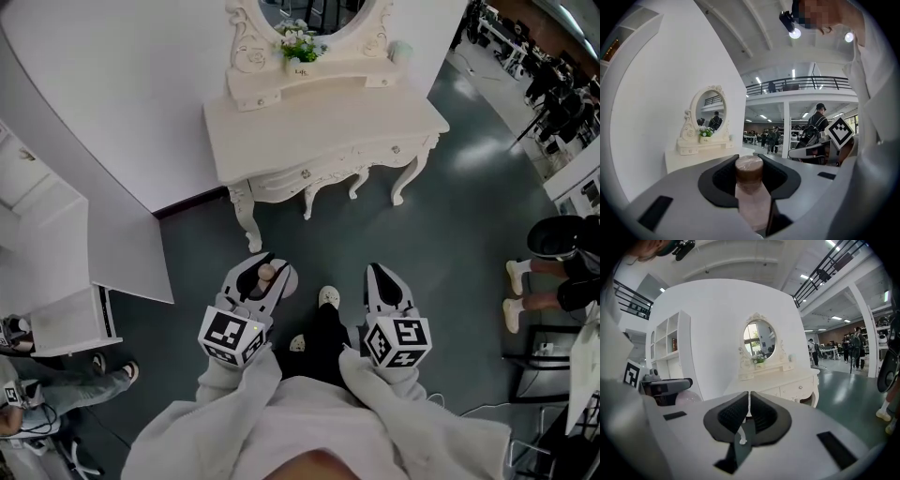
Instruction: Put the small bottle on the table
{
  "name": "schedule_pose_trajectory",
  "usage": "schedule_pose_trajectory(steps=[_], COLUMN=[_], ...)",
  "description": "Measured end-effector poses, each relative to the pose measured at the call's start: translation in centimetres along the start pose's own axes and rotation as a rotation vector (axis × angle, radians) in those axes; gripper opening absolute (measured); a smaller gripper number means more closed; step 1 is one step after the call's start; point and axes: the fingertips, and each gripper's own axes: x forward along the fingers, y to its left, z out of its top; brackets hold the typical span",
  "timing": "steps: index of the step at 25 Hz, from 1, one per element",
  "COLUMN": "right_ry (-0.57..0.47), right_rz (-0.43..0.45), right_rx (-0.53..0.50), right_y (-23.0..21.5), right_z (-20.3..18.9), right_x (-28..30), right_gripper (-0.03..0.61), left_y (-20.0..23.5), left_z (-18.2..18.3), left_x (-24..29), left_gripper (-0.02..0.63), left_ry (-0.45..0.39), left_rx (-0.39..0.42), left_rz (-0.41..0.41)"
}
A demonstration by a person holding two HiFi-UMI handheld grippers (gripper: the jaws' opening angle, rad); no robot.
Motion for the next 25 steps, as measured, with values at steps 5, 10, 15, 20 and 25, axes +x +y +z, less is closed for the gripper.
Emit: schedule_pose_trajectory(steps=[5,10,15,20,25], right_ry=[-0.007,-0.006,0.005,0.018,0.025], right_rz=[-0.004,0.019,0.043,0.06,0.074], right_rx=[-0.008,-0.022,-0.024,-0.021,-0.016], right_y=[-2.1,-3.2,-4.2,-5.7,-7.4], right_z=[2.1,4.1,5.1,5.8,6.7], right_x=[2.6,5.6,8.5,11.2,13.7], right_gripper=[0.037,0.037,0.037,0.037,0.037], left_y=[1.2,2.5,4.2,5.6,6.6], left_z=[0.7,1.8,2.1,2.3,2.7], left_x=[3.1,6.3,9.2,12.1,15.0], left_gripper=[0.135,0.135,0.135,0.135,0.135], left_ry=[-0.002,-0.009,-0.012,-0.008,-0.007], left_rx=[0.01,0.018,0.017,0.008,0.002], left_rz=[0.008,0.014,0.029,0.045,0.058])
